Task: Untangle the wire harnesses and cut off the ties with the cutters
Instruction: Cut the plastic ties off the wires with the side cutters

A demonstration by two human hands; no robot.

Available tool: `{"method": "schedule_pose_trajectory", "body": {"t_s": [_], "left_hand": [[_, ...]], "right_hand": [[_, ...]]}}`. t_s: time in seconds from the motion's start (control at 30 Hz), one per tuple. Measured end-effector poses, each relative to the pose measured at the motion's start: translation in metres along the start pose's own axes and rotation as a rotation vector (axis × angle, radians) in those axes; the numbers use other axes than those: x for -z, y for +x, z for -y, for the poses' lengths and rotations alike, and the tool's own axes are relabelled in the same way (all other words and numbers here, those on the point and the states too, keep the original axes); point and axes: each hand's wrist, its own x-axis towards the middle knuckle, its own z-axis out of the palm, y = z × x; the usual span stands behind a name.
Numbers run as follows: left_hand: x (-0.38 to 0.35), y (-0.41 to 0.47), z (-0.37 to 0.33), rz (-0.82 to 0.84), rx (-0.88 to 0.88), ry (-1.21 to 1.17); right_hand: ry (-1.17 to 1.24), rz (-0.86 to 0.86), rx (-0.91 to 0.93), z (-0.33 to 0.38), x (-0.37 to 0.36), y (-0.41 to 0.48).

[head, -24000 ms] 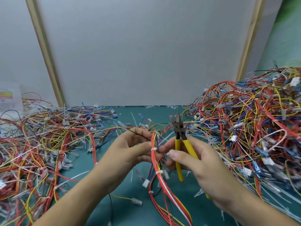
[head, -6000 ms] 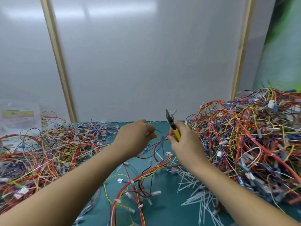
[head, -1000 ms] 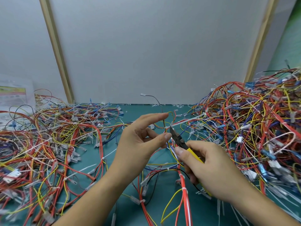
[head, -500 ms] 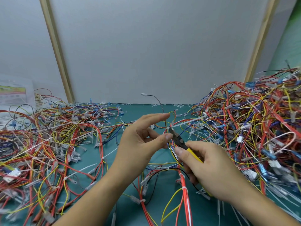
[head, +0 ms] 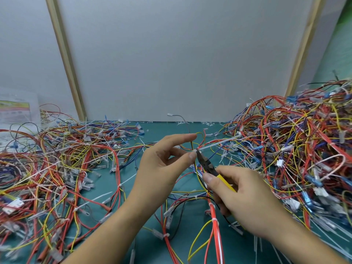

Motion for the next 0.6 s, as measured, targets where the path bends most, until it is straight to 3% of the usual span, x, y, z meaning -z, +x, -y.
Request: {"method": "schedule_pose_trajectory", "body": {"t_s": [0.6], "left_hand": [[-0.003,-0.0025,-0.0044,-0.036,0.027,-0.042]], "right_hand": [[0.004,0.011,0.025,-0.0004,-0.0018,-0.0026]]}}
